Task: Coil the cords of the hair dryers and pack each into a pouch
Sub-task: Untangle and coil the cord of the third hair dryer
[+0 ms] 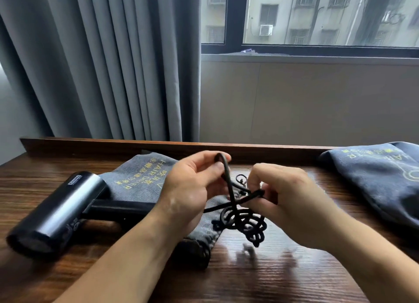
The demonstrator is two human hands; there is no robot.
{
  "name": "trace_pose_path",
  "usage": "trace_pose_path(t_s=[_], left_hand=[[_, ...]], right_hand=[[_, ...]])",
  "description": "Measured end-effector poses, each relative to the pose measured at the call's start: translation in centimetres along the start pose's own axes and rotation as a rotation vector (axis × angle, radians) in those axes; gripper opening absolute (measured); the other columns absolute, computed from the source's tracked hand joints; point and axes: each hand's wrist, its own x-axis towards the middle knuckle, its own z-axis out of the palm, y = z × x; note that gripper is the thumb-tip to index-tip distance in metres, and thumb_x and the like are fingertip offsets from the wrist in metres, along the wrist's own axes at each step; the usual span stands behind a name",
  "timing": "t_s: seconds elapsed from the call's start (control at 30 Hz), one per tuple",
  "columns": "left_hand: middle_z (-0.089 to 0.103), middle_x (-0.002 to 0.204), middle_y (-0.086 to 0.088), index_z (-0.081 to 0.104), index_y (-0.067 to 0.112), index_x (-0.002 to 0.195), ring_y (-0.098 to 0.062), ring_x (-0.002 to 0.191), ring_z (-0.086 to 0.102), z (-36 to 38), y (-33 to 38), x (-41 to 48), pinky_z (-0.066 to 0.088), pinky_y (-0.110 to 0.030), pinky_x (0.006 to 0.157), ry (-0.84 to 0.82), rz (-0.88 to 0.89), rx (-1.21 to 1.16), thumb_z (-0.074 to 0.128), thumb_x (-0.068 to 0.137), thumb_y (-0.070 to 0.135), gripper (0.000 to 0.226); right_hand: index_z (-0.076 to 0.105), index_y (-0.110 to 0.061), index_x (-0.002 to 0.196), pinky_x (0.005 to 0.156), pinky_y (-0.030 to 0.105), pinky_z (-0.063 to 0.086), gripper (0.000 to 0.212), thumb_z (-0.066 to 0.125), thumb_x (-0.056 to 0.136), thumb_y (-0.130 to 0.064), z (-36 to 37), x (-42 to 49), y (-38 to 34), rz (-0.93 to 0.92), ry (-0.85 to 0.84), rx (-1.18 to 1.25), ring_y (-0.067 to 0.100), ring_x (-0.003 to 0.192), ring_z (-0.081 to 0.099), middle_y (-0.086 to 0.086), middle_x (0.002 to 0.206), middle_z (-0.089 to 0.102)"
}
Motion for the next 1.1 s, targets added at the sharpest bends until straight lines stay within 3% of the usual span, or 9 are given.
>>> trace_pose_path(t_s=[0.1, 0.2, 0.27, 0.4, 0.5, 0.67, 0.8, 0.97, 1.1], left_hand=[[0.062, 0.074, -0.003, 0.067, 0.010, 0.093, -0.017, 0.063, 0.064, -0.5, 0.5, 0.5, 0.056, -0.026, 0.058, 0.151, 0.027, -0.198, 0.043, 0.102, -0.003, 0.029], [0.063, 0.078, -0.002, 0.064, 0.015, 0.093, -0.017, 0.065, 0.066, -0.7, 0.8, 0.6, 0.057, -0.025, 0.059, 0.211, 0.061, -0.288, 0.043, 0.104, 0.001, 0.028], [0.065, 0.079, -0.001, 0.063, 0.017, 0.094, -0.017, 0.066, 0.066, -0.9, 1.0, 0.8, 0.057, -0.026, 0.062, 0.234, 0.078, -0.318, 0.043, 0.105, 0.004, 0.026], [0.073, 0.087, -0.009, 0.058, 0.014, 0.107, -0.022, 0.069, 0.069, -0.8, 0.9, 0.6, 0.058, -0.032, 0.064, 0.090, -0.018, -0.234, 0.052, 0.101, 0.011, 0.009], [0.074, 0.101, -0.016, 0.057, 0.008, 0.122, -0.025, 0.084, 0.074, -0.5, -0.3, 0.1, 0.058, -0.030, 0.066, -0.117, -0.186, -0.027, 0.083, 0.077, 0.013, 0.051], [0.074, 0.086, -0.010, 0.079, 0.015, 0.087, -0.018, 0.082, 0.069, -0.7, -0.3, -0.4, 0.054, -0.031, 0.079, -0.300, -0.138, 0.284, 0.090, 0.072, 0.027, 0.022], [0.074, 0.078, -0.015, 0.074, 0.014, 0.078, -0.019, 0.073, 0.070, -0.5, 0.1, -0.8, 0.058, -0.027, 0.068, -0.307, -0.060, 0.413, 0.076, 0.085, 0.022, 0.010], [0.070, 0.069, -0.004, 0.054, 0.001, 0.100, -0.016, 0.061, 0.069, 0.2, -0.1, -1.1, 0.058, -0.027, 0.057, -0.221, -0.152, 0.198, 0.063, 0.093, 0.017, 0.020], [0.071, 0.071, -0.001, 0.051, 0.005, 0.098, -0.019, 0.058, 0.069, 0.8, -0.4, -1.3, 0.056, -0.028, 0.054, -0.218, -0.186, 0.146, 0.049, 0.104, 0.018, 0.014]], right_hand=[[0.046, -0.025, 0.080, 0.048, 0.034, 0.039, 0.028, 0.072, 0.091, -0.021, -0.8, -0.2, -0.2, 0.179, -0.121, 0.256, 0.022, 0.051, 0.050, 0.004, 0.064, 0.060], [0.049, -0.015, 0.089, 0.048, 0.019, 0.037, 0.021, 0.067, 0.095, -0.008, -1.2, -0.3, -0.2, 0.252, -0.199, 0.519, 0.012, 0.053, 0.052, -0.009, 0.067, 0.059], [0.049, -0.012, 0.095, 0.049, 0.022, 0.039, 0.021, 0.065, 0.094, 0.002, -1.3, -0.4, -0.1, 0.251, -0.223, 0.645, 0.015, 0.055, 0.050, -0.009, 0.076, 0.059], [0.055, -0.014, 0.097, 0.045, 0.030, 0.034, 0.024, 0.068, 0.090, 0.005, -1.1, -0.3, 0.3, 0.277, -0.165, 0.657, 0.016, 0.052, 0.047, -0.001, 0.086, 0.062], [0.053, -0.013, 0.094, 0.043, 0.027, 0.030, 0.021, 0.071, 0.086, -0.005, -0.5, -0.5, 0.4, 0.303, -0.172, 0.687, 0.017, 0.052, 0.043, 0.002, 0.081, 0.062], [0.053, -0.013, 0.092, 0.040, 0.026, 0.030, 0.016, 0.068, 0.094, -0.009, -0.1, -0.6, 0.9, 0.347, -0.108, 0.585, 0.018, 0.050, 0.044, 0.000, 0.070, 0.055], [0.049, -0.014, 0.088, 0.040, 0.022, 0.028, 0.019, 0.066, 0.094, -0.012, 0.0, -0.3, 0.8, 0.395, -0.136, 0.641, 0.021, 0.049, 0.043, 0.007, 0.076, 0.054], [0.047, -0.012, 0.091, 0.040, 0.026, 0.042, 0.018, 0.063, 0.086, -0.018, -0.7, -0.3, 0.9, 0.445, -0.240, 0.773, 0.024, 0.051, 0.053, 0.007, 0.076, 0.058], [0.045, -0.012, 0.090, 0.043, 0.028, 0.046, 0.020, 0.063, 0.092, -0.007, -1.2, -0.3, 1.3, 0.461, -0.309, 0.847, 0.029, 0.057, 0.061, 0.005, 0.078, 0.061]])
